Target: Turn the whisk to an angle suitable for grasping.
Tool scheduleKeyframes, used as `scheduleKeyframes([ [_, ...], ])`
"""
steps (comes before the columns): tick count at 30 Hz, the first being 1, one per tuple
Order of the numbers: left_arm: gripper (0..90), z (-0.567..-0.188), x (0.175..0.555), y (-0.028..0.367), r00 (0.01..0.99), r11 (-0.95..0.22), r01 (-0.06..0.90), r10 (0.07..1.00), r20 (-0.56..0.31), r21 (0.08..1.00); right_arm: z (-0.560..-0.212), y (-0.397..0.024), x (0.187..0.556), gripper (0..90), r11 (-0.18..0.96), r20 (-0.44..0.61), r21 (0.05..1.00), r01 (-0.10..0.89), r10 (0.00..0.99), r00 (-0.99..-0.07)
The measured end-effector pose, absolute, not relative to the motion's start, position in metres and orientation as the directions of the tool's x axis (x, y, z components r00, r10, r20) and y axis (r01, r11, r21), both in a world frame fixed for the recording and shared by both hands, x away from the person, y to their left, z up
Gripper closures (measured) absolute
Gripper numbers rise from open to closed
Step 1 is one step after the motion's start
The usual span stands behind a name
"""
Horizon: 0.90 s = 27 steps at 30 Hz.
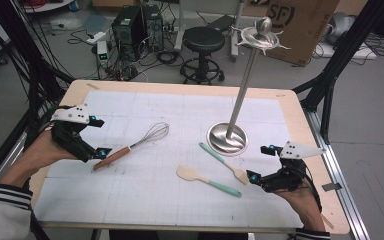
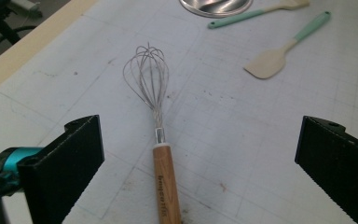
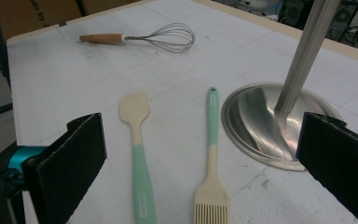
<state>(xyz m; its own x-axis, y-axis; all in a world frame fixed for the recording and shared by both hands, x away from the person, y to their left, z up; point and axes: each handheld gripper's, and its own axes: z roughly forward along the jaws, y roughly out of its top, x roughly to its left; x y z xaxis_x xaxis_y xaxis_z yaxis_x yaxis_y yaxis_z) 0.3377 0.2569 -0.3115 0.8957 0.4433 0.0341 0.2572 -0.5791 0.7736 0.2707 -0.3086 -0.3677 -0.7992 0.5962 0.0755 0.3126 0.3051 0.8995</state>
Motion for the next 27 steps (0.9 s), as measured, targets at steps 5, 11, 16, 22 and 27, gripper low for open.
scheduleKeyframes([
  [5, 1.6, -0.32, 0.349, 0.249, 0.889, -0.607, 0.295, 0.457, 0.021, 0.738, -0.366, -0.309, 0.271, 0.1, 0.307, 0.069, 0.901, 0.306, 0.595, -0.801],
  [11, 1.7, -0.336, 0.366, 0.239, 0.882, -0.587, 0.31, 0.472, 0.004, 0.748, -0.366, -0.309, 0.271, 0.0, 0.307, 0.071, 0.901, 0.307, 0.593, -0.802],
  [16, 1.7, -0.352, 0.377, 0.24, 0.867, -0.557, 0.362, 0.496, -0.049, 0.747, -0.366, -0.312, 0.269, 0.0, 0.299, 0.075, 0.903, 0.31, 0.598, -0.798],
  [22, 2.6, -0.371, 0.385, 0.239, 0.858, -0.589, 0.404, 0.51, -0.067, 0.7, -0.366, -0.314, 0.268, 0.0, 0.297, 0.076, 0.903, 0.31, 0.6, -0.796],
  [27, 2.6, -0.383, 0.389, 0.233, 0.866, -0.62, 0.414, 0.495, -0.077, 0.667, -0.365, -0.315, 0.268, 0.0, 0.294, 0.074, 0.904, 0.309, 0.605, -0.793],
])
